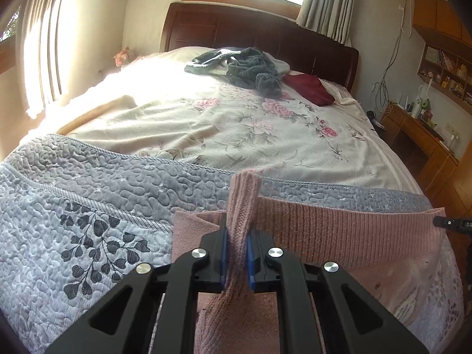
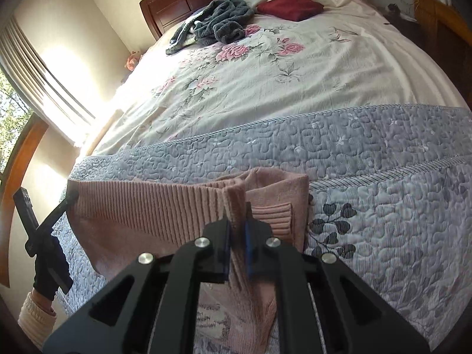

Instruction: Fold small clothes

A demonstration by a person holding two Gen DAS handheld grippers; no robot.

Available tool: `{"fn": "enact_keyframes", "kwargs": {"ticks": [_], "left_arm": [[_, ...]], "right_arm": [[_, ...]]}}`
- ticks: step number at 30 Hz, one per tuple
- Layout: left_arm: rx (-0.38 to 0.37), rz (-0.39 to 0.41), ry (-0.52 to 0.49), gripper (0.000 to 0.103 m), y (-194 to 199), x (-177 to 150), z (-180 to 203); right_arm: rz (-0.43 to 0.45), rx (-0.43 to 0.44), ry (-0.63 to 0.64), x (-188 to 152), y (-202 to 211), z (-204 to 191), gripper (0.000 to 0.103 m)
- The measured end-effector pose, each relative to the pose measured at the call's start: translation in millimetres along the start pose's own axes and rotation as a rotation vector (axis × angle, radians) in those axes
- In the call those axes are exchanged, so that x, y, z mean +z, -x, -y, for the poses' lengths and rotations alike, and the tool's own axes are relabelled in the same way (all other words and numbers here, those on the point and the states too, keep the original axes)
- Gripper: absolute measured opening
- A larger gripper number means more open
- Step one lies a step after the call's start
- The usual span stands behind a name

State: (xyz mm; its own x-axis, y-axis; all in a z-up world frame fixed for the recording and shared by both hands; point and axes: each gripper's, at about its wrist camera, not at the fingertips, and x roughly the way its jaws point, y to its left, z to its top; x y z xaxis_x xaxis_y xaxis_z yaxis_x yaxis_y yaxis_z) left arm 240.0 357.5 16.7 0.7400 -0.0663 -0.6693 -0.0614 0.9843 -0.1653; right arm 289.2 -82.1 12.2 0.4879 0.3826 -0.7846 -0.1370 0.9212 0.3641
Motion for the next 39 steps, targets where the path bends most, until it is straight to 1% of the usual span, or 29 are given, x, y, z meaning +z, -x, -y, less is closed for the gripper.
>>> {"fn": "enact_keyframes", "kwargs": {"ticks": [4,8,12,13,14,15,16,17,18,20,22,25,26,27,28,31,32,33,34,35,36,39], "left_arm": [[0.025,-0.031,0.024,0.01,-36.7,1.1,-7.1],[0.063,-0.08,0.043,0.01,-68.8,-11.3,-18.8],[0.083,-0.153,0.062,0.011,-97.6,-24.3,-28.8],[0.088,-0.175,0.064,0.012,-104.1,-26.9,-30.6],[0.091,-0.191,0.069,0.016,-109.1,-29.3,-32.3],[0.093,-0.201,0.076,0.018,-112.1,-31.4,-34.1],[0.098,-0.21,0.088,0.022,-113.7,-32.9,-36.1],[0.098,-0.215,0.1,0.023,-113.1,-33.9,-38.4],[0.095,-0.21,0.11,0.023,-109.8,-34.2,-40.4],[0.103,-0.188,0.116,0.026,-99.1,-33.6,-43.8],[0.111,-0.165,0.121,0.027,-85.0,-31.3,-45.4],[0.106,-0.124,0.103,0.03,-56.1,-35.4,-37.7],[0.087,-0.117,0.089,0.031,-46.7,-38.8,-32.1],[0.064,-0.114,0.071,0.034,-38.1,-43.9,-25.0],[0.052,-0.123,0.043,0.037,-31.4,-50.5,-16.6],[0.011,-0.169,-0.036,0.038,-19.7,-75.9,6.2],[0.004,-0.189,-0.054,0.038,-18.7,-84.6,11.3],[0.001,-0.209,-0.068,0.038,-18.8,-93.2,15.3],[-0.003,-0.229,-0.08,0.038,-19.7,-100.6,17.9],[-0.002,-0.245,-0.085,0.038,-21.1,-107.0,19.2],[0.004,-0.262,-0.083,0.038,-23.0,-112.1,19.4],[0.012,-0.31,-0.057,0.038,-29.3,-123.3,14.1]], "right_arm": [[-0.023,-0.006,-0.015,15.5,-36.2,6.8,0.006],[-0.058,-0.034,-0.024,21.4,-71.7,13.4,0.006],[-0.111,-0.093,-0.024,19.8,-102.1,20.7,0.006],[-0.124,-0.104,-0.027,18.4,-108.5,23.2,0.006],[-0.138,-0.113,-0.032,16.4,-114.2,26.0,0.007],[-0.151,-0.128,-0.039,14.3,-118.8,29.0,0.013],[-0.158,-0.15,-0.042,12.0,-121.0,31.9,0.015],[-0.159,-0.156,-0.042,9.2,-120.4,34.4,0.02],[-0.158,-0.147,-0.044,6.2,-117.6,36.7,0.023],[-0.15,-0.121,-0.052,-2.1,-105.1,40.5,0.025],[-0.154,-0.101,-0.058,-15.4,-87.2,40.9,0.028],[-0.155,-0.046,-0.026,-47.6,-56.4,36.1,0.03],[-0.16,-0.033,-0.016,-61.1,-47.5,34.1,0.035],[-0.173,-0.018,-0.006,-74.3,-40.3,31.2,0.036],[-0.182,0.001,0.0,-87.9,-34.3,28.1,0.036],[-0.232,0.047,0.017,-126.3,-27.5,17.7,0.037],[-0.252,0.038,0.029,-137.3,-28.9,13.6,0.037],[-0.27,0.009,0.05,-146.9,-31.4,9.9,0.036],[-0.282,-0.019,0.071,-154.5,-33.8,7.4,0.033],[-0.291,-0.019,0.082,-160.1,-35.5,5.4,0.014],[-0.302,-0.008,0.072,-162.9,-36.1,5.5,0.01],[-0.278,0.008,0.04,-159.1,-27.9,8.1,0.008]]}}
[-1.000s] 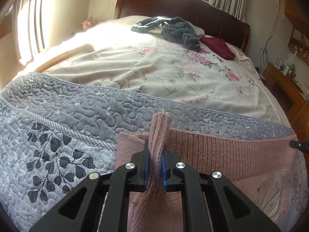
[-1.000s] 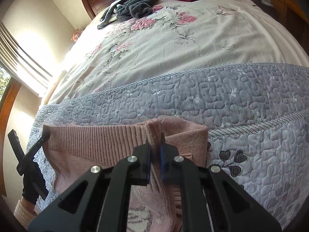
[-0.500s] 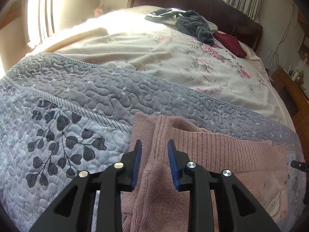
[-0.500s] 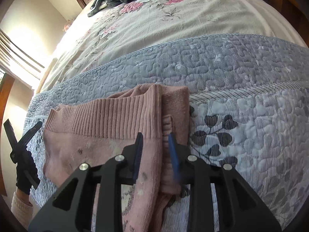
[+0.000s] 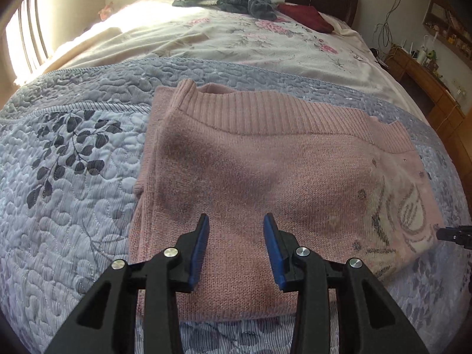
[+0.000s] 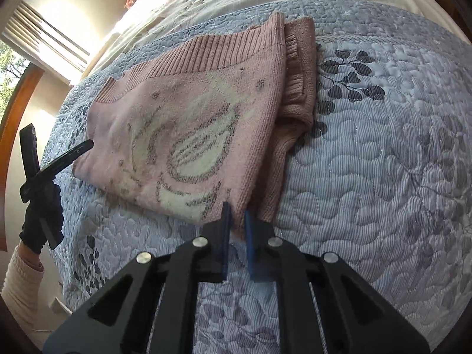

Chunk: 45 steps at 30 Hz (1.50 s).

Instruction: Fold small clothes

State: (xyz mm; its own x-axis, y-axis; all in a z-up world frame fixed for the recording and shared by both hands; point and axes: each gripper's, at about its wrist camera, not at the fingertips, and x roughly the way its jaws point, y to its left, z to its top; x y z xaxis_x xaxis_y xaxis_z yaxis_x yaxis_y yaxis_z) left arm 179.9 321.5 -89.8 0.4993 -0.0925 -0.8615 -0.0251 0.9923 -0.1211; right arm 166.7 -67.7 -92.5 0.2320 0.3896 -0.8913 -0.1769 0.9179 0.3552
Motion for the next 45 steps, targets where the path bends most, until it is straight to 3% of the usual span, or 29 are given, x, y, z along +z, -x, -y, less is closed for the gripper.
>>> {"fn": "enact_keyframes", "kwargs": {"ticks": [6,13,14,17,18,23,26,31,35,39,45], "left_arm": [[0.005,-0.046,0.018,0.038,-16.2,-10.0,-15.5],[0.02,-0.054,0.004,0.038,-17.4,-8.9,-11.8],[0.026,-0.059,0.005,0.038,-15.6,-6.2,-9.3],[-0.016,-0.026,-0.002,0.041,-4.2,6.0,3.7],[-0.025,-0.014,-0.012,0.043,-1.4,11.0,10.6],[-0.072,0.007,-0.05,0.048,-7.9,37.1,47.9],[-0.097,-0.015,-0.051,0.048,-23.3,47.0,62.4],[-0.102,-0.063,-0.049,0.048,-48.2,51.8,71.3],[-0.117,-0.084,-0.014,0.048,-59.8,50.3,65.8],[-0.124,-0.088,-0.011,0.048,-63.5,49.5,62.9],[-0.116,-0.088,-0.013,0.048,-66.7,49.2,63.8]], "right_arm": [[-0.058,-0.059,-0.025,-5.7,-15.2,12.4,0.007],[-0.063,-0.023,-0.05,-4.3,-19.5,18.2,0.011],[-0.056,-0.006,-0.054,-1.8,-15.0,18.0,0.017],[0.002,0.019,-0.069,14.0,3.9,21.6,0.056],[0.02,0.022,-0.077,21.2,8.6,23.7,0.06],[0.027,0.071,-0.171,57.4,2.3,49.4,0.06],[-0.014,0.067,-0.202,70.7,-17.2,62.3,0.061],[-0.033,0.137,-0.26,78.8,-40.6,74.6,0.06],[-0.023,0.186,-0.299,84.2,-51.1,80.2,0.05],[-0.006,0.216,-0.303,83.3,-52.2,81.5,0.03],[0.006,0.216,-0.313,78.3,-52.4,86.0,0.027]]}}
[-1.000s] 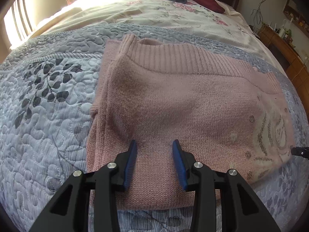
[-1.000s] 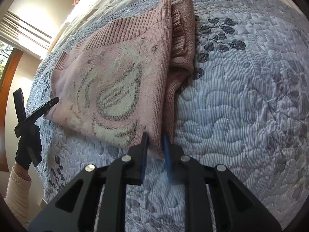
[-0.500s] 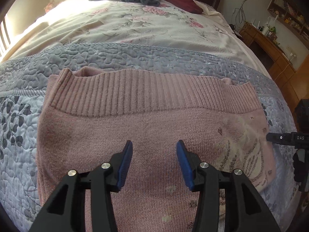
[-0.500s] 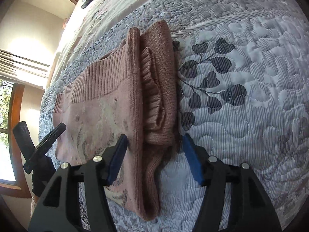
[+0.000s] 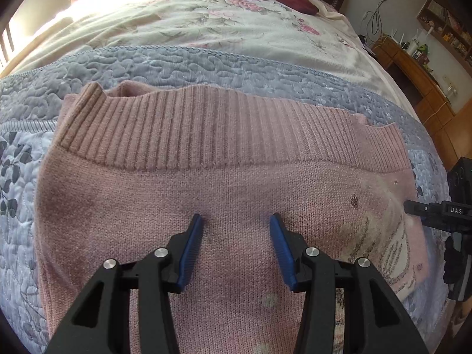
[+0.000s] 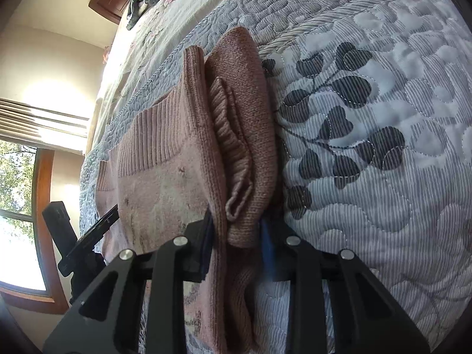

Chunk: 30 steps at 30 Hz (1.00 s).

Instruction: Fold small clothes

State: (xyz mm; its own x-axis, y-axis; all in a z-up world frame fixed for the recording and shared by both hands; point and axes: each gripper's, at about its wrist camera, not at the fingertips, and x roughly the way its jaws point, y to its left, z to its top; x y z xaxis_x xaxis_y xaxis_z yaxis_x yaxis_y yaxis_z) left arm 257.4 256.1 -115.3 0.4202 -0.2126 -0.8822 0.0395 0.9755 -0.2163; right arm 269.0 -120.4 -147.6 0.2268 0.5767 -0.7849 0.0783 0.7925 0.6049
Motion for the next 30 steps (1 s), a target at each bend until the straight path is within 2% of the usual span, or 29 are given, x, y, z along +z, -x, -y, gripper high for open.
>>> {"fn": "enact_keyframes", "kwargs": {"ticks": [10,14,17,21,26,30], "left_arm": [[-0.011,0.009,0.014,0.049,-0.7,0.2,-3.1],[-0.042,0.017,0.016,0.048,15.9,-1.2,-3.5],[-0.075,0.041,0.004,0.049,35.1,-4.8,-6.3],[-0.104,0.06,0.039,0.049,52.2,-5.9,-18.9],[-0.125,0.087,0.087,0.049,67.2,-4.2,-36.7],[-0.13,0.099,0.108,0.049,74.5,-4.6,-49.3]], "right_arm": [[-0.002,-0.016,-0.016,0.6,-3.4,-3.3,0.027],[0.01,0.011,-0.004,3.6,7.1,-16.6,0.022],[0.026,0.069,0.037,7.0,21.5,-44.3,0.022],[0.024,0.095,0.163,8.2,27.5,-107.5,0.021],[-0.021,0.086,0.316,-2.2,7.0,-185.7,0.02],[-0.062,0.031,0.399,-11.4,-25.0,-225.0,0.019]]}}
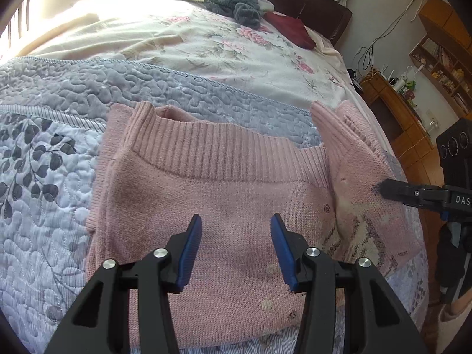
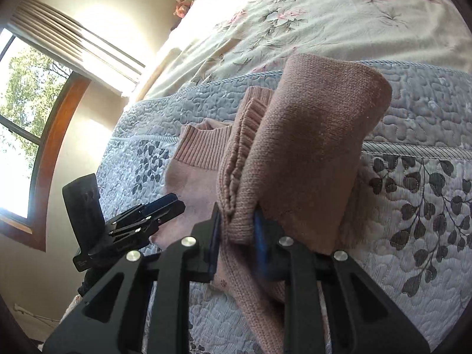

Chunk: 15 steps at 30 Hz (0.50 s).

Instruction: Fold small clothes

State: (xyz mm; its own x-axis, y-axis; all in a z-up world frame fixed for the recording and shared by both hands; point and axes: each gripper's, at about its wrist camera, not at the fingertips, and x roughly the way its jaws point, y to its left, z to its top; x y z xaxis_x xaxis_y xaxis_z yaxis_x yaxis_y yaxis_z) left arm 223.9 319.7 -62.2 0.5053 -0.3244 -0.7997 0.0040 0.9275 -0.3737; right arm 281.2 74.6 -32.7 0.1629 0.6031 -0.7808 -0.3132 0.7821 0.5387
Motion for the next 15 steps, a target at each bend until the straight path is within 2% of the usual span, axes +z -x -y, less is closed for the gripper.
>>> {"fn": "enact_keyframes", "kwargs": {"ticks": [3,8,13,15], "left_arm": [[-0.006,0.005,0.017,0.049,4.3,0.4,-7.6],[-0.037,0.003,0.057,0.049,4.7,0.9,-16.1],[-0.093,-0.008,0.099,0.049,0.7,3.1,-14.7],[-0.134,-0.014,0.144,0.05,-2.7,4.8,-16.4]], "right_arm": [[-0.041,-0.047,0.025,-1.2,-27.0,-10.5,0.019],[-0.09,-0.076,0.015,-5.1,-59.6,-9.0,0.021],[-0.138,-0.052,-0.002,-5.4,-79.2,-10.5,0.031],[-0.151,-0.033,-0.007,-3.5,-78.4,-12.9,0.04]]}}
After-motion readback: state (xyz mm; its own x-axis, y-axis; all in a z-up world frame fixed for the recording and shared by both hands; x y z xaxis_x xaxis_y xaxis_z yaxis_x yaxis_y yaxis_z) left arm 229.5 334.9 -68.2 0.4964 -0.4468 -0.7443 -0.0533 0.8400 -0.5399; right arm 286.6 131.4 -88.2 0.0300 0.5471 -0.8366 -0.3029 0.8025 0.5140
